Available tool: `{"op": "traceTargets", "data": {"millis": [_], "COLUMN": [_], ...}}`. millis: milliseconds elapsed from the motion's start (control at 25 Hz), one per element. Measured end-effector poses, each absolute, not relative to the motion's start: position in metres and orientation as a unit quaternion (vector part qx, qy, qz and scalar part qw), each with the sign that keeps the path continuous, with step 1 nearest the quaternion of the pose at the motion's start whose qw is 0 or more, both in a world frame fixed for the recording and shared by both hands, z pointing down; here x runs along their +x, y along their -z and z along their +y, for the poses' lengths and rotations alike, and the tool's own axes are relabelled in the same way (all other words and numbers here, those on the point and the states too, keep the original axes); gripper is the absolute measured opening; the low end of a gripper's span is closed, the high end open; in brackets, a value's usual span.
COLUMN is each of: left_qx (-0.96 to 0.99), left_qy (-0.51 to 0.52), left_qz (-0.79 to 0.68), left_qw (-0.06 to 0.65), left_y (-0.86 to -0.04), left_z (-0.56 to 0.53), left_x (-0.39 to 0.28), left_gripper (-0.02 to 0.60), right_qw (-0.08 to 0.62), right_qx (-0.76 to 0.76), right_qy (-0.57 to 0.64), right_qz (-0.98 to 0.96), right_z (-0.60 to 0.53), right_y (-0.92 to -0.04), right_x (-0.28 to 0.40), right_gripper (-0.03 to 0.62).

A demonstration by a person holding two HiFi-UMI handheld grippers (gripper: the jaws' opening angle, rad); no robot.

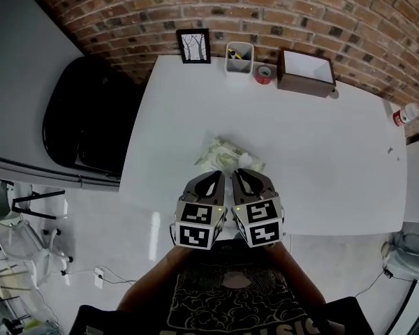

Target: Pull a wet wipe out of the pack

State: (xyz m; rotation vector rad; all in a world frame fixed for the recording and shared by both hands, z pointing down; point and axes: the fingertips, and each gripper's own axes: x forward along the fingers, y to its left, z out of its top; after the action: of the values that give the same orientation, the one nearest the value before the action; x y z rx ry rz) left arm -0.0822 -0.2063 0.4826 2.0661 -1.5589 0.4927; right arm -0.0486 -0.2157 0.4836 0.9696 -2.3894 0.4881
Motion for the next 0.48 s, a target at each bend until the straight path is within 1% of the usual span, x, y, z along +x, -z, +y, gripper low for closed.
{"op": "traceTargets", "data": {"millis": [480], "left_qx": [0.791], "left_qy": [-0.188], "left_qz": [-0.531], "left_qw": [0.24], "left_y": [-0.481], "left_z": [-0.214], "left_x": [-0.097], "left_gripper": [0.012], "right_qw": [0.279], "right_qx": [0.407], "right_qy": [-0.183], "right_qz": [-0.85], "right_z": [-0.219], "right_y": [-0.496], "right_x": [-0.057], "right_gripper": [0.021]}}
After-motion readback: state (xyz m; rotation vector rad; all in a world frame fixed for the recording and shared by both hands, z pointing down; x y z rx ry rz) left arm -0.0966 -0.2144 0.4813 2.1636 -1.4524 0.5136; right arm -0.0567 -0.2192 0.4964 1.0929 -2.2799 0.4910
